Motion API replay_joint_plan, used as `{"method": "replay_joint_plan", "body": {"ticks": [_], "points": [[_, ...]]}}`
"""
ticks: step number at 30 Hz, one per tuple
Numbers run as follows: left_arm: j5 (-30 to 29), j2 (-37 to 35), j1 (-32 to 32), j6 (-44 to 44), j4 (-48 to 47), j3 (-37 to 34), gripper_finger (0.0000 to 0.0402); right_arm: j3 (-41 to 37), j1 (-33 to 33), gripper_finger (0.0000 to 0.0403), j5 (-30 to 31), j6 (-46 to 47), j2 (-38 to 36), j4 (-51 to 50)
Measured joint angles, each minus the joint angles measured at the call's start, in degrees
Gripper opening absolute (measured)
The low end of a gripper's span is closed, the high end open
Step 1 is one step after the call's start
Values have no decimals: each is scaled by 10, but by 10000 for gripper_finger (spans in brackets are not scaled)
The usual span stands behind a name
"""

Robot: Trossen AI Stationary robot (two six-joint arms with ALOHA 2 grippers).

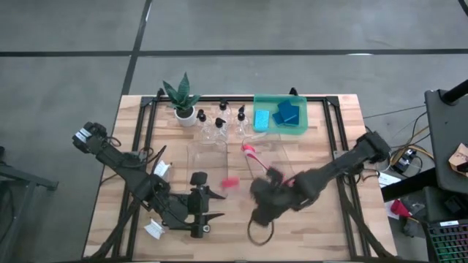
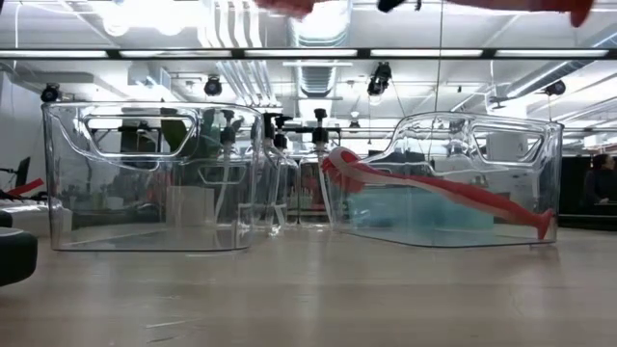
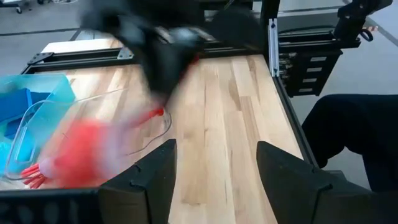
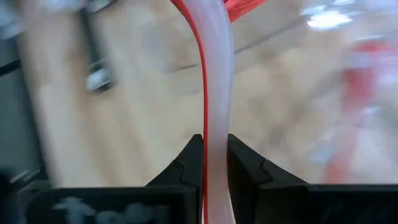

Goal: Pick & Place Kitchen Sink Supplies
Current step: Put the red dish brush into the right transparent bin

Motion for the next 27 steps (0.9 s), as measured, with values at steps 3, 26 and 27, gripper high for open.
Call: {"method": "replay_joint_plan", "body": {"ticks": [3,26,27], "points": [[0,0,-1,1,2,0,214,-3,-18,37,67,55,-34,-65],[4,0,-2,2,-2,0,213,-178,-160,38,108,162,-59,-72],[4,0,-2,2,-2,0,214,-187,-161,38,115,160,-59,-58]]}}
